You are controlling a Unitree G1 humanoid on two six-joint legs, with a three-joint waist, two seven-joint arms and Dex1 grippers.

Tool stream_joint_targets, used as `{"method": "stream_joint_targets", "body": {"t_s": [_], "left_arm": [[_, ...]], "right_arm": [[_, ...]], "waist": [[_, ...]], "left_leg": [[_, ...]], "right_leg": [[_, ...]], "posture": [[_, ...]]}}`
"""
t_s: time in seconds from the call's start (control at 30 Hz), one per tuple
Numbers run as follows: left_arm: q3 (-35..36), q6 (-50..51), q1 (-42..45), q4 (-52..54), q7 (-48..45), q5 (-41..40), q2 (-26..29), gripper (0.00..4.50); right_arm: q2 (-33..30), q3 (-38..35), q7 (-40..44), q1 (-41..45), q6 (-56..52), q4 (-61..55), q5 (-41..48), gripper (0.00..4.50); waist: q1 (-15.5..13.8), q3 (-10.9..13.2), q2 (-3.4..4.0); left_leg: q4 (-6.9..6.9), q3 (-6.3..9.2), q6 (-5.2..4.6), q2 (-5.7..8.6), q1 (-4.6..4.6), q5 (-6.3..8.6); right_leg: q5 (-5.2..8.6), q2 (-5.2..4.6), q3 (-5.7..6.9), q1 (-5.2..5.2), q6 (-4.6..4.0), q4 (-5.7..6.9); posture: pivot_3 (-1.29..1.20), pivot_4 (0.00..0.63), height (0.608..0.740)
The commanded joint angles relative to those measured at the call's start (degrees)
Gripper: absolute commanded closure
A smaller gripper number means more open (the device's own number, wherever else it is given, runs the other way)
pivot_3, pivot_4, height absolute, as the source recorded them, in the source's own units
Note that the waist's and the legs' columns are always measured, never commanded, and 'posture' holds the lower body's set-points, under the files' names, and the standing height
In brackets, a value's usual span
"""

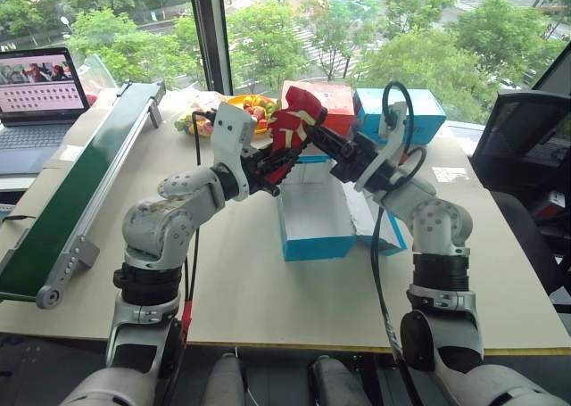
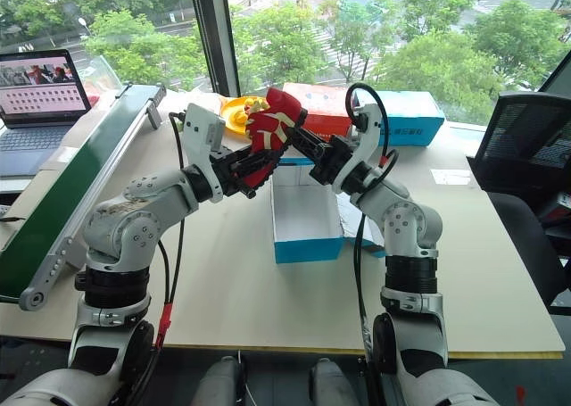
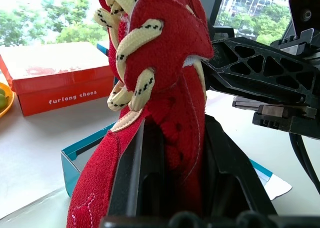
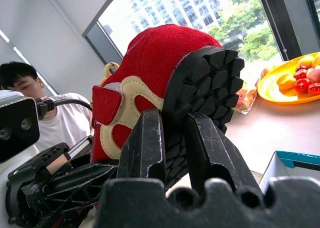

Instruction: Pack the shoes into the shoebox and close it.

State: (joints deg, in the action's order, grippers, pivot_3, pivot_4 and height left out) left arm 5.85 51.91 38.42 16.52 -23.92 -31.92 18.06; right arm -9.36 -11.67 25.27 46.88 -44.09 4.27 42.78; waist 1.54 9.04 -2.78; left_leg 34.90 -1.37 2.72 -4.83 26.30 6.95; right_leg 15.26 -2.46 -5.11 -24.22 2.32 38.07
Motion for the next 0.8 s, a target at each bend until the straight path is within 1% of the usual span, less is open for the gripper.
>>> {"method": "stream_joint_targets", "body": {"t_s": [0.03, 0.17, 0.2, 0.27, 0.3, 0.4, 0.47, 0.5, 0.67, 0.8], "left_arm": [[1.5, 0.1, -2.4, 3.6, -3.9, -1.7, 5.2, 1.77], [2.7, -1.0, -7.4, 5.1, -10.6, -3.3, 12.8, 0.26], [2.7, -1.5, -8.8, 5.6, -12.9, -3.6, 15.0, 0.03], [2.4, -3.4, -12.2, 6.5, -18.6, -2.9, 21.1, 0.03], [2.0, -4.5, -13.1, 6.5, -20.4, -2.1, 23.4, 0.03], [1.0, -7.0, -14.1, 6.0, -23.3, -0.8, 27.0, 0.03], [0.7, -7.9, -14.1, 5.8, -24.1, -0.6, 27.7, 0.03], [0.4, -8.3, -14.0, 5.7, -24.3, -0.4, 27.9, 0.03], [-0.8, -9.1, -14.2, 6.2, -24.0, 0.6, 27.7, 0.03], [-1.1, -8.6, -15.2, 8.2, -23.0, -0.2, 26.5, 0.03]], "right_arm": [[-2.7, -0.7, -0.7, 4.4, 0.2, -1.6, -0.5, 4.29], [-4.9, -1.2, -0.7, 6.8, -0.7, -1.6, -0.2, 4.29], [-5.8, -1.0, -0.4, 7.3, -0.9, -1.7, -0.3, 4.29], [-9.2, 1.0, 1.6, 8.5, -3.0, -2.4, -1.4, 4.29], [-11.9, 3.7, 3.8, 8.6, -4.0, -3.1, -2.9, 4.29], [-19.1, 12.2, 9.8, 7.8, -5.0, -4.5, -8.1, 4.29], [-23.2, 17.3, 13.7, 7.3, -4.2, -4.3, -11.8, 4.29], [-24.1, 18.3, 15.3, 7.3, -4.5, -3.9, -12.2, 4.29], [-25.7, 20.6, 18.9, 7.5, -2.9, -1.4, -15.5, 4.29], [-25.4, 22.7, 20.7, 5.6, 5.8, 8.7, -22.2, 4.29]], "waist": [[0.1, 0.0, 0.03], [0.4, 0.0, 0.06], [0.6, 0.0, 0.06], [0.8, 0.1, 0.09], [0.8, 0.1, 0.11], [0.5, 0.1, 0.14], [0.5, 0.1, 0.14], [0.5, 0.1, 0.14], [0.6, 0.1, 0.15], [0.6, 0.1, 0.15]], "left_leg": [[0.0, 0.0, 0.0, 0.0, 0.0, 0.0], [-0.03, 0.0, 0.0, 0.0, 0.0, 0.0], [-0.04, 0.0, 0.0, 0.0, 0.0, 0.0], [-0.05, -0.01, 0.0, 0.0, 0.0, 0.0], [-0.08, -0.01, 0.0, 0.0, 0.01, 0.0], [-0.05, -0.02, 0.0, 0.0, 0.01, 0.0], [-0.05, -0.03, 0.0, 0.0, 0.0, 0.0], [-0.06, -0.05, 0.0, 0.0, 0.0, 0.0], [-0.08, -0.06, 0.0, -0.01, 0.02, 0.0], [-0.03, -0.06, 0.0, -0.01, 0.02, 0.0]], "right_leg": [[0.0, 0.0, 0.0, -0.01, 0.0, 0.0], [0.0, 0.0, 0.0, -0.01, 0.0, -0.01], [0.0, 0.0, 0.0, -0.01, 0.0, -0.02], [0.0, -0.01, 0.0, -0.02, 0.0, -0.04], [0.0, -0.01, -0.01, -0.03, -0.01, -0.05], [0.02, -0.03, 0.02, -0.04, -0.03, -0.06], [0.04, -0.04, 0.02, -0.03, -0.04, -0.1], [0.05, -0.04, 0.0, -0.03, -0.05, -0.12], [0.07, -0.03, -0.01, -0.07, -0.05, -0.1], [0.07, -0.03, -0.02, -0.05, -0.04, -0.1]], "posture": [[0.0, 0.15, 0.74], [0.0, 0.15, 0.74], [0.0, 0.15, 0.74], [0.0, 0.15, 0.74], [0.0, 0.15, 0.74], [0.0, 0.15, 0.74], [0.0, 0.15, 0.74], [0.0, 0.15, 0.74], [0.0, 0.15, 0.74], [0.0, 0.15, 0.74]]}}
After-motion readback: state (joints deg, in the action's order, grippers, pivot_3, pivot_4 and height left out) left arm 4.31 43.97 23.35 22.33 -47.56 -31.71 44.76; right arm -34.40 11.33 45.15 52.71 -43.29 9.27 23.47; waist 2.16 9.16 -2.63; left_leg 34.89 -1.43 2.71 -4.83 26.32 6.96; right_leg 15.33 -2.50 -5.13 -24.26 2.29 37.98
